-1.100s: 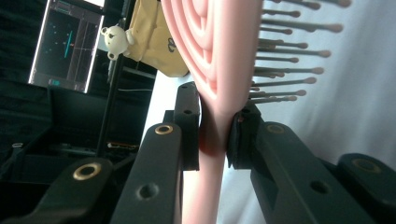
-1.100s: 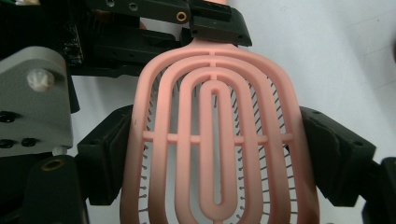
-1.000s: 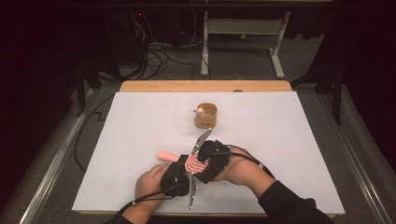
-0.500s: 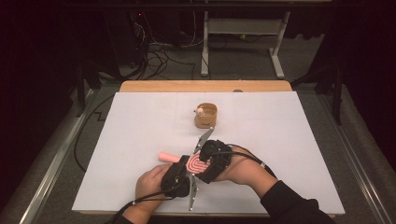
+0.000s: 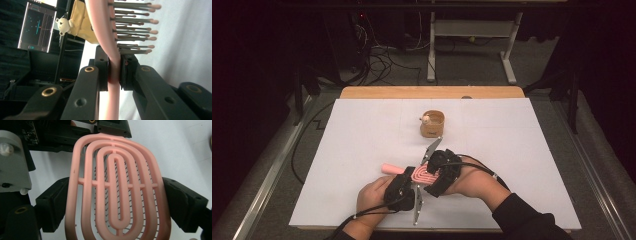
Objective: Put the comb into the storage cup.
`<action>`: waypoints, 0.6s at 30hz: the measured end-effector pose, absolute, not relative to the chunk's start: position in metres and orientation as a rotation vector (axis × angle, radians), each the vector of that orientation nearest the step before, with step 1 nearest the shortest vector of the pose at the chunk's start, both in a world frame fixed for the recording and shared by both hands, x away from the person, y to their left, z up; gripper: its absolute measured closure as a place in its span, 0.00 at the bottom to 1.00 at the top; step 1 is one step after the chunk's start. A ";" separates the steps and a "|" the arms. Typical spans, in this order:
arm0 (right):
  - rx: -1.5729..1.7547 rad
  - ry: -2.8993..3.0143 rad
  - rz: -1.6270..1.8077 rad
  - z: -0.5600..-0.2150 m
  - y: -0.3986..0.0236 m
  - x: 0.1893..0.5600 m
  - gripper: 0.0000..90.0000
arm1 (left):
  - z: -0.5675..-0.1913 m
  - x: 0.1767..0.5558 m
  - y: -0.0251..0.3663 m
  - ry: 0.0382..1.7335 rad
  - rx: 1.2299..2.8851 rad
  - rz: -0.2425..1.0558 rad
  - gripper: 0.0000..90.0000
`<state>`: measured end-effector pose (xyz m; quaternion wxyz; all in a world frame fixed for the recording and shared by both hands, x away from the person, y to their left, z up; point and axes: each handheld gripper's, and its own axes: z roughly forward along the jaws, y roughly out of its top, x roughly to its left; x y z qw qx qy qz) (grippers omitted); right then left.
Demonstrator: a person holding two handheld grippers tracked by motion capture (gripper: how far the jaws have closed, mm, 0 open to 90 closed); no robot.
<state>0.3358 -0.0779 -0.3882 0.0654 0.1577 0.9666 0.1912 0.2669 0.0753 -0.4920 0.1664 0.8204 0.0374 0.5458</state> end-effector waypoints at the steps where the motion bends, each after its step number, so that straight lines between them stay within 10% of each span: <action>1: 0.479 2.915 0.573 -0.388 -0.078 0.336 0.16 | -0.492 0.267 0.075 0.106 2.334 1.555 0.88; 18: 0.510 2.898 0.557 -0.383 -0.091 0.338 0.13 | -0.490 0.267 0.078 0.114 2.319 1.505 0.88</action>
